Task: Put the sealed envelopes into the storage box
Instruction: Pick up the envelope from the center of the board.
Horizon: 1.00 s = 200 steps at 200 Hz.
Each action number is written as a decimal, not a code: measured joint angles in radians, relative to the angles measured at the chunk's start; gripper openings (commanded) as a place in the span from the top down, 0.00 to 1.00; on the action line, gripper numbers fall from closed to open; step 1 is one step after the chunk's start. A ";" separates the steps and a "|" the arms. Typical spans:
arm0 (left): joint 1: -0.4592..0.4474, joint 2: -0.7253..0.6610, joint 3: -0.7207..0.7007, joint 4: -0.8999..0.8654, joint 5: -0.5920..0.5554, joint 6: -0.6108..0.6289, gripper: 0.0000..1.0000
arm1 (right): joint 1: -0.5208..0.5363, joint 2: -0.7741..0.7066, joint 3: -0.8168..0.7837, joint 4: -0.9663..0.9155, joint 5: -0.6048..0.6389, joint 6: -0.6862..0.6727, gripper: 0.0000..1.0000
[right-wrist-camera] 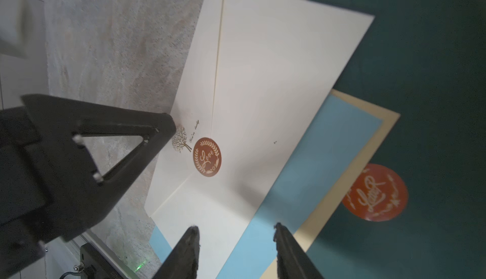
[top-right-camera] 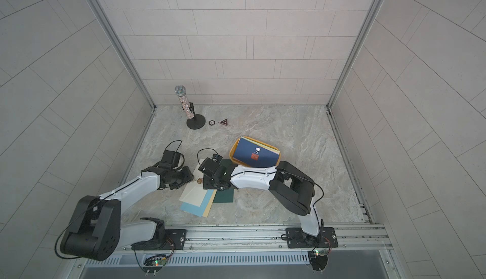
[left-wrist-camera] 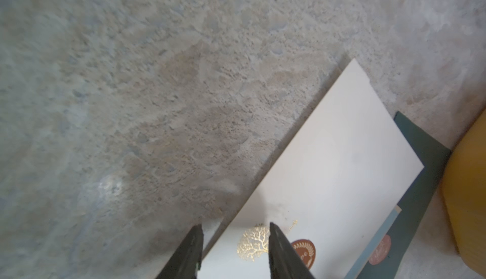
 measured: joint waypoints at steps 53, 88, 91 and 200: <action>0.000 0.007 -0.010 0.036 0.002 -0.017 0.65 | -0.026 0.061 0.021 0.036 -0.050 0.022 0.48; 0.002 0.044 -0.013 0.106 0.039 -0.029 0.69 | -0.042 0.076 0.026 0.070 -0.077 0.035 0.48; 0.003 0.046 -0.013 0.112 0.041 -0.029 0.69 | -0.044 0.076 0.024 0.073 -0.082 0.037 0.48; 0.013 0.098 -0.056 0.301 0.156 -0.052 0.70 | -0.119 0.068 -0.079 0.380 -0.253 0.098 0.69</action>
